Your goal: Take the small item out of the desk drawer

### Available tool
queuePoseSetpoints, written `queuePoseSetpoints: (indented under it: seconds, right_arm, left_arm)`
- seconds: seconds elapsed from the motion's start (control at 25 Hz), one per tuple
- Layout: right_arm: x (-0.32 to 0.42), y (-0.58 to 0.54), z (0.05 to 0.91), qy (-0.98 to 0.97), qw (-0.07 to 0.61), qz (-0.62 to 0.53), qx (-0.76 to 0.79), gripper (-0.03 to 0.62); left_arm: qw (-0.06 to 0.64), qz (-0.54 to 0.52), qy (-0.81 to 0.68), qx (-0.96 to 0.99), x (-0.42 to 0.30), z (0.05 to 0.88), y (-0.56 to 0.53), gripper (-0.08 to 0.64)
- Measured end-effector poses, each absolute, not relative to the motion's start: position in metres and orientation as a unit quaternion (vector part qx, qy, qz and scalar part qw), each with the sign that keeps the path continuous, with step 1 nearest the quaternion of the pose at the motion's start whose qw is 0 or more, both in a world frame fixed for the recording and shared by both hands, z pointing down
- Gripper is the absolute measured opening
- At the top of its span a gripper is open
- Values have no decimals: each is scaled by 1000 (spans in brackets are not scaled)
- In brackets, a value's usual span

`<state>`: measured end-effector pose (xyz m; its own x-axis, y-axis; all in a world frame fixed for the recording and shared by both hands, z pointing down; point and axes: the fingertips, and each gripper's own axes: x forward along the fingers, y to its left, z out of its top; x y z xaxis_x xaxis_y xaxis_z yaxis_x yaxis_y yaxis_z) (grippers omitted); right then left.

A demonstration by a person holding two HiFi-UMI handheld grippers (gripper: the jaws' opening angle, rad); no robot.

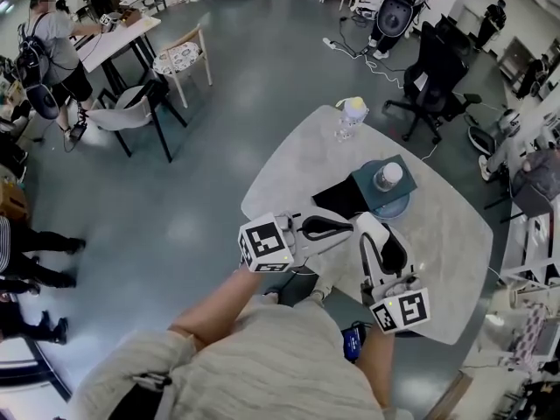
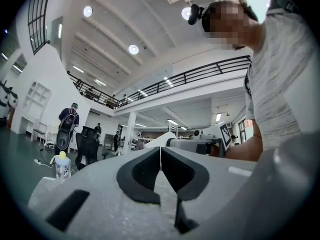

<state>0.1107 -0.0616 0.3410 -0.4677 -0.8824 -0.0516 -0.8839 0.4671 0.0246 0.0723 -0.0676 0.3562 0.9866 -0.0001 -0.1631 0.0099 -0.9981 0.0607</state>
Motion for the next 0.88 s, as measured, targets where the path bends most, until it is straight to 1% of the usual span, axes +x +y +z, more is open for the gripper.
queuePoseSetpoints:
  seconds: [0.32, 0.88]
  right_arm:
    - [111, -59, 339, 855, 3, 31, -517, 167]
    - [114, -57, 341, 854, 0, 27, -520, 167]
  left_arm:
    - [29, -85, 2, 996, 74, 353, -65, 17]
    - [33, -82, 5, 996, 76, 356, -62, 17]
